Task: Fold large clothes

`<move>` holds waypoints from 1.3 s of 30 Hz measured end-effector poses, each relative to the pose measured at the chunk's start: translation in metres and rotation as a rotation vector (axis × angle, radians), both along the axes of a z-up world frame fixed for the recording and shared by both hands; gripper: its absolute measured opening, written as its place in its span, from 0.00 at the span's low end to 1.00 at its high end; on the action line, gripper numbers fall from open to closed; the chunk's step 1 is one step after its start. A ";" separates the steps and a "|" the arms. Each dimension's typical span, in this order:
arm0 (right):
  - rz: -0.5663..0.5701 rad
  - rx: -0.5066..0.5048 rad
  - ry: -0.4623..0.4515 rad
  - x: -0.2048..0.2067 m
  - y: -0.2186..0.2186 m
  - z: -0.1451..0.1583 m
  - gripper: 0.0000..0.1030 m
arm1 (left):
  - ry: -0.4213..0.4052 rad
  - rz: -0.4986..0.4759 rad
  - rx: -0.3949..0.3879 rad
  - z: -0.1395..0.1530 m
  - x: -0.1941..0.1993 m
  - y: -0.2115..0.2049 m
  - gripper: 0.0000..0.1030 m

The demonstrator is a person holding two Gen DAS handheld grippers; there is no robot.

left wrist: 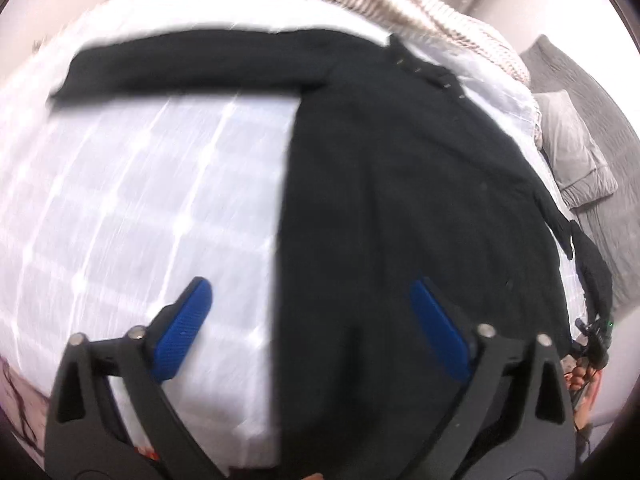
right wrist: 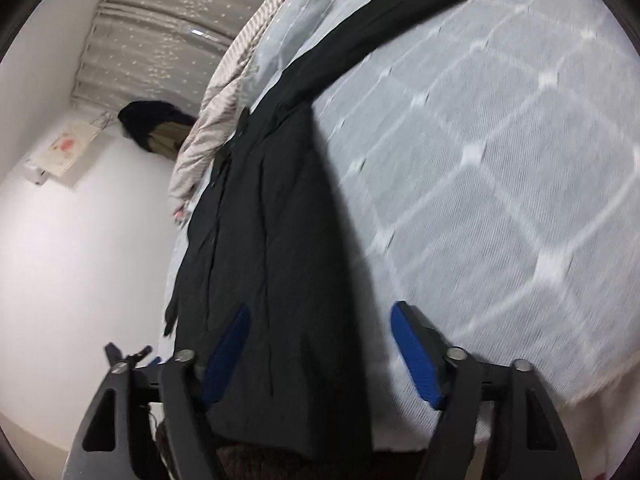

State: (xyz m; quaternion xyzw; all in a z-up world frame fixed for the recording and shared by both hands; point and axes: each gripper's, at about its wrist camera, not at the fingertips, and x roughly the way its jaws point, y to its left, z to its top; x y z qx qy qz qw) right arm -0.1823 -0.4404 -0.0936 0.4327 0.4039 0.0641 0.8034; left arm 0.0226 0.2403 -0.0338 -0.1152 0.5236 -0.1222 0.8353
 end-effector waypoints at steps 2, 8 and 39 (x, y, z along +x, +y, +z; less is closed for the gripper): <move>0.022 0.028 0.004 -0.002 0.012 -0.005 0.46 | 0.063 -0.013 -0.051 -0.023 -0.011 0.010 0.84; 0.055 0.026 -0.041 0.003 0.022 0.007 0.10 | 0.087 -0.116 -0.121 -0.043 -0.038 0.002 0.63; 0.042 -0.762 -0.017 0.139 0.140 0.158 0.72 | -0.027 0.309 -0.145 0.006 0.074 0.083 0.94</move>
